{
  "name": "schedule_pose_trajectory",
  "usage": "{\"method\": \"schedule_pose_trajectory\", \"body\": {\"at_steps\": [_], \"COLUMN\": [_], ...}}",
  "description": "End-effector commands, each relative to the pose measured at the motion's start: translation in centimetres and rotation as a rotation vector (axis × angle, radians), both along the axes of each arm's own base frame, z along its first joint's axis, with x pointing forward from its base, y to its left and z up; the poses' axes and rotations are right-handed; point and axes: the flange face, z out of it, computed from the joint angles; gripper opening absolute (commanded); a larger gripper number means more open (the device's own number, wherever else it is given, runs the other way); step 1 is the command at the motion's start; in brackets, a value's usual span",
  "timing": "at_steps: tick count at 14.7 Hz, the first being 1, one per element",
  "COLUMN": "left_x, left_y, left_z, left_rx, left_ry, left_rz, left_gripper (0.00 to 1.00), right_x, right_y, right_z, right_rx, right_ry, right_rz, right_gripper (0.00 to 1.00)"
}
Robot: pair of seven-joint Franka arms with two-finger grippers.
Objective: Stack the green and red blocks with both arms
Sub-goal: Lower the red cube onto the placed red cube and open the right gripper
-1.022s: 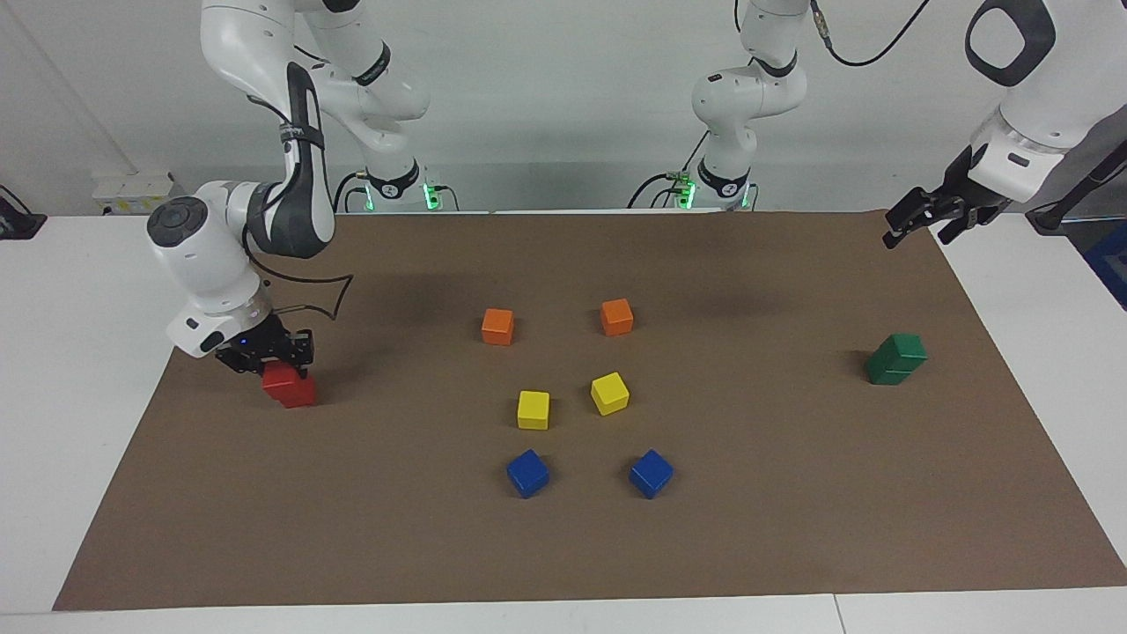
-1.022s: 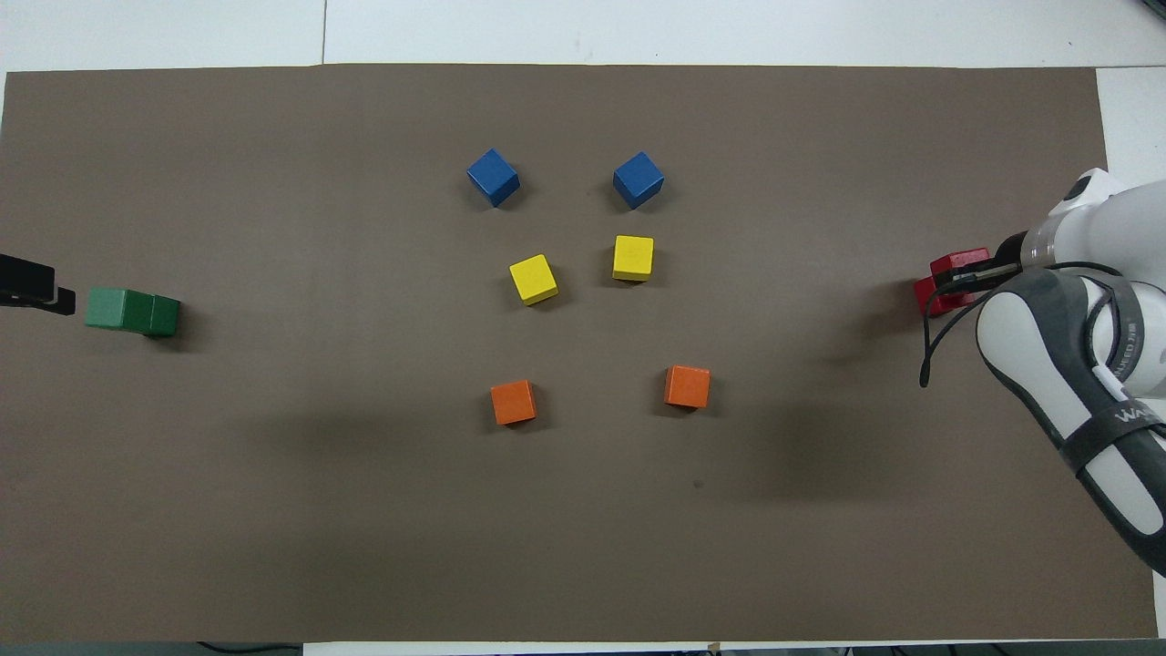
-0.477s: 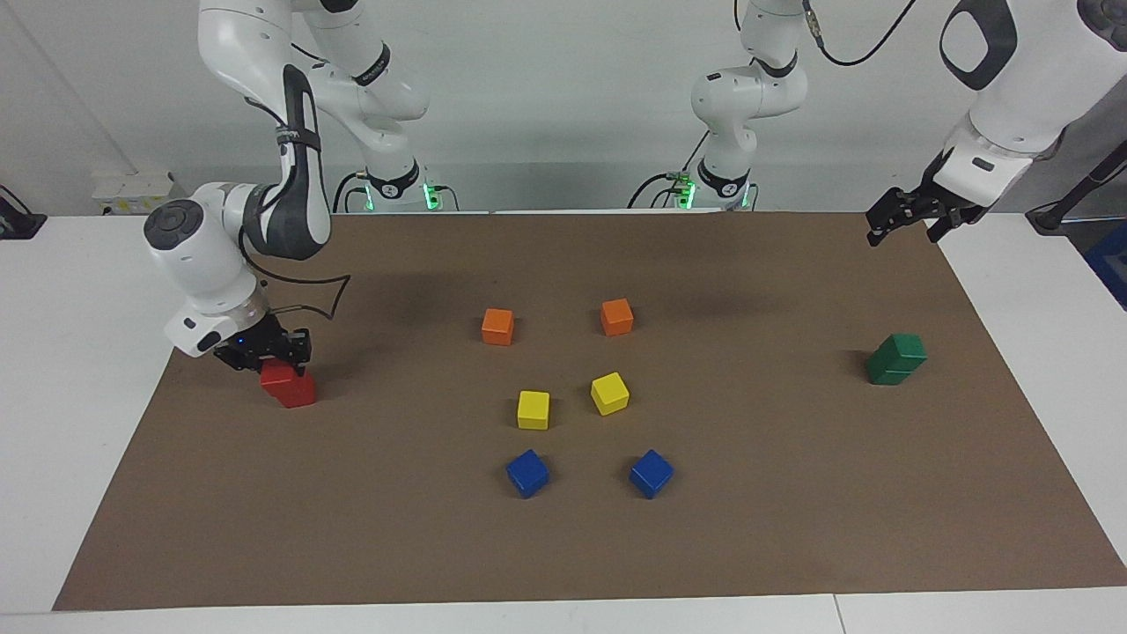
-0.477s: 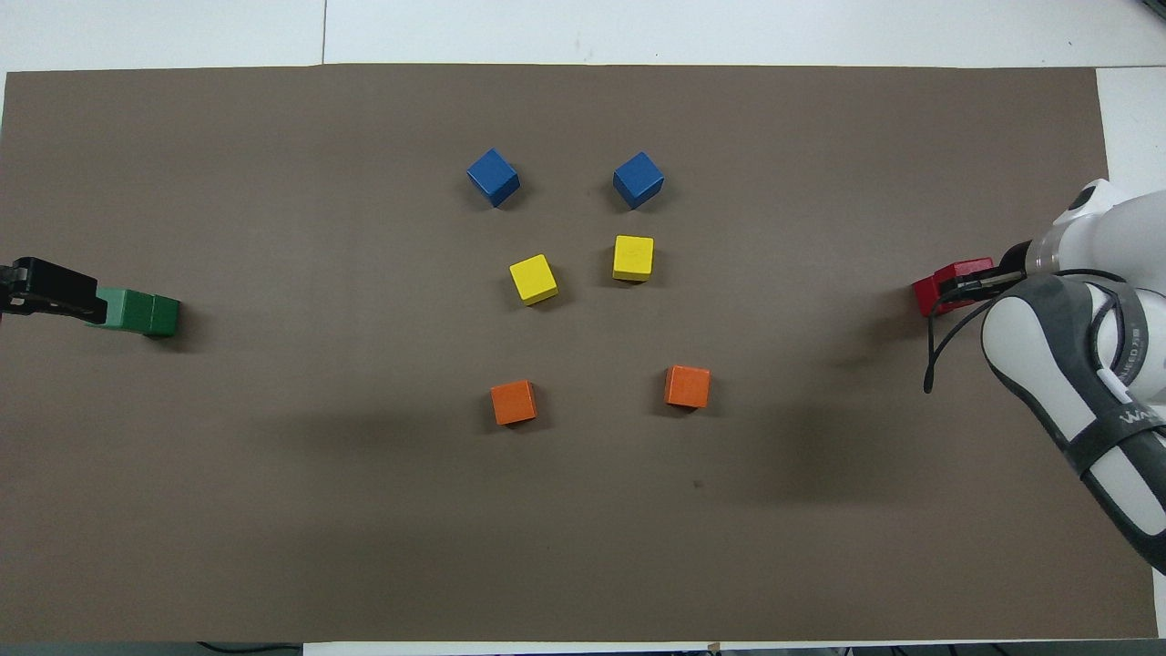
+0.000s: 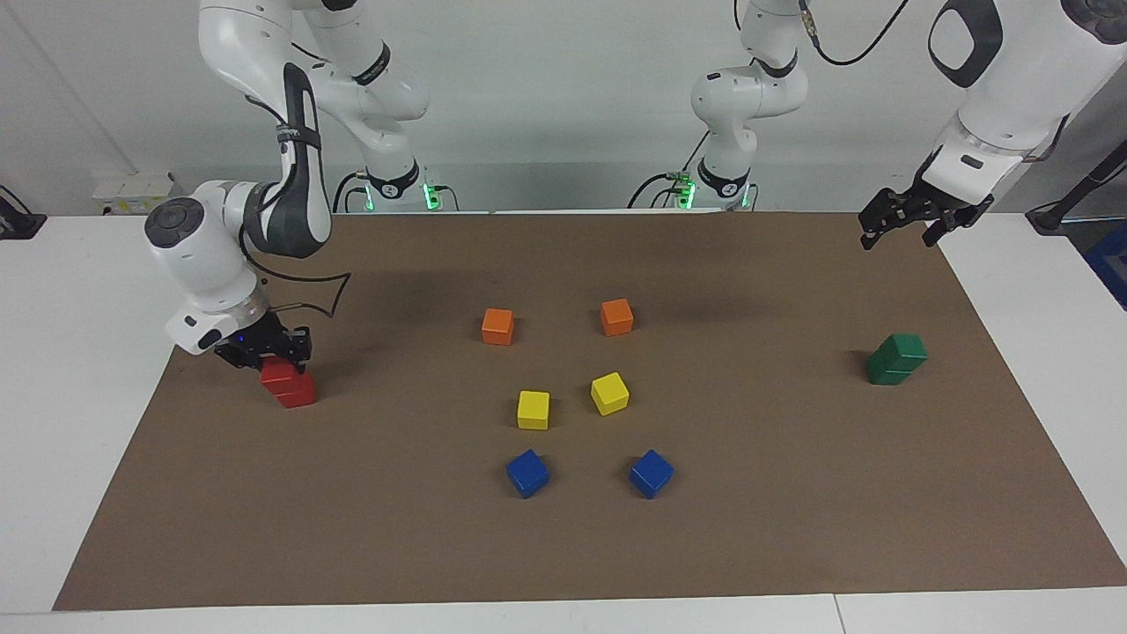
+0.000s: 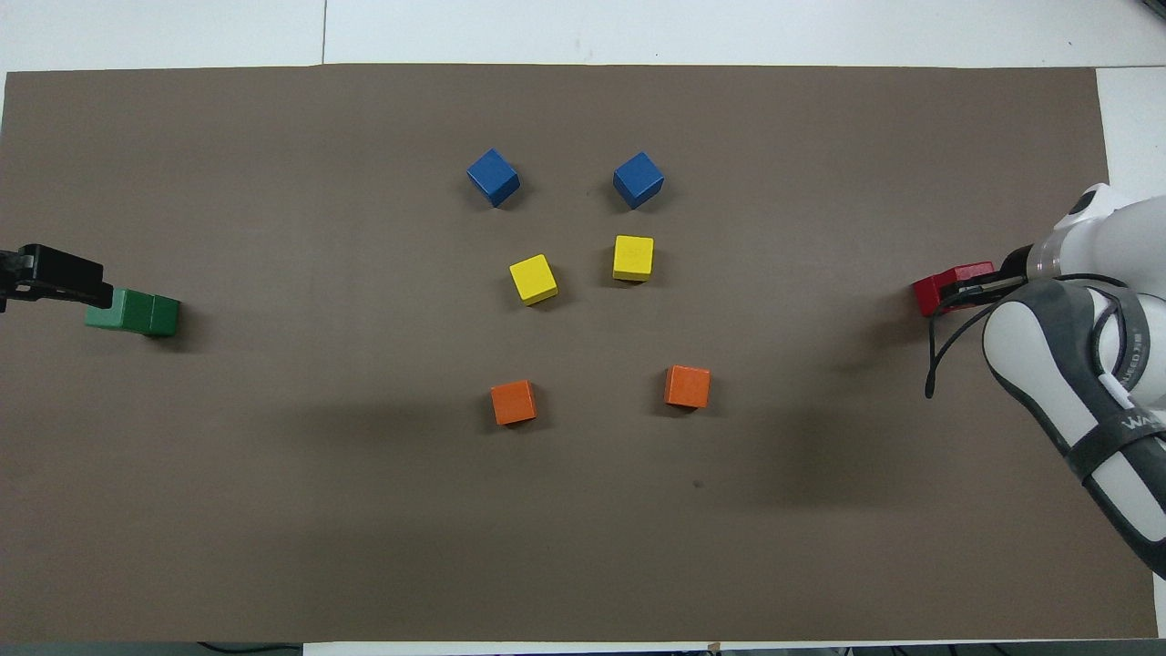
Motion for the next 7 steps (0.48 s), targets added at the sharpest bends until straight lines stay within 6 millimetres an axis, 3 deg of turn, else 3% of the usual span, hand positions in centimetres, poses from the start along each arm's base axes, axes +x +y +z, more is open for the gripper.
{"method": "schedule_pose_trajectory", "body": {"at_steps": [1, 7], "left_x": [0.28, 0.63], "left_y": [-0.59, -0.42], "left_z": [0.54, 0.75], "left_rx": [-0.030, -0.039], "left_ry": [-0.021, -0.052], "left_rz": [0.041, 0.052], "left_gripper": [1.00, 1.00], "right_x": [-1.12, -1.09], "right_y": [-0.46, -0.38], "right_z": [-0.40, -0.38], "right_rx": [0.012, 0.011], "right_ry": [-0.002, -0.004], "right_rz": [0.019, 0.052], "right_gripper": [0.00, 0.00]}}
